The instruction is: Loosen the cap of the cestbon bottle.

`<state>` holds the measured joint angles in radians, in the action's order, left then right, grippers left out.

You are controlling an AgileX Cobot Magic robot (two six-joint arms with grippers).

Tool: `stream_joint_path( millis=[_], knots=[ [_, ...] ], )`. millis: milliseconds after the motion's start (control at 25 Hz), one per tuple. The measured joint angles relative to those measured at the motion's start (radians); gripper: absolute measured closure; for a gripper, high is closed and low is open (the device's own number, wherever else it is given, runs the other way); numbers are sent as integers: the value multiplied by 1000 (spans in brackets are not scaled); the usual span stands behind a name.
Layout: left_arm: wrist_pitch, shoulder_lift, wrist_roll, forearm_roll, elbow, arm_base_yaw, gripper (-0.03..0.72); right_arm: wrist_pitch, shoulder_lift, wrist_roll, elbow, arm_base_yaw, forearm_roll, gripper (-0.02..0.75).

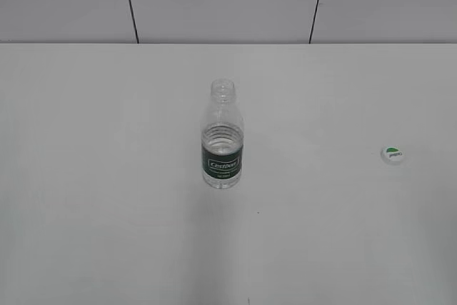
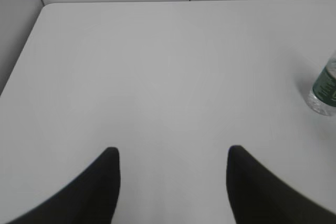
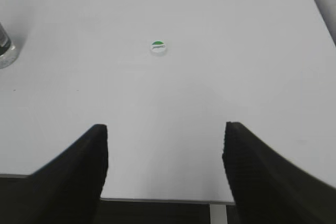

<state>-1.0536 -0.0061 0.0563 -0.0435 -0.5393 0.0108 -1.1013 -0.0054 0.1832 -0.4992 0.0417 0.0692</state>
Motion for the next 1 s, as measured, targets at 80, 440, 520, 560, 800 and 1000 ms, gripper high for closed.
stream_joint_path(
  millis=[80,440,520,560,800,1000],
  knots=[
    [1,0,-1,0,0,-8,314,0,0,-18,0,0,-4,209],
    [1,0,-1,0,0,-11,336,1,0,-38,0,1,-50,209],
    [1,0,-1,0,0,-10,337,1,0,-39,0,1,-51,209],
    [1,0,-1,0,0,-10,338,1,0,-39,0,1,-51,209],
    [2,0,-1,0,0,-10,351,2,0,-40,0,-12,-53,209],
    [2,0,-1,0,0,-10,363,2,0,-40,0,-29,-53,209]
  ],
)
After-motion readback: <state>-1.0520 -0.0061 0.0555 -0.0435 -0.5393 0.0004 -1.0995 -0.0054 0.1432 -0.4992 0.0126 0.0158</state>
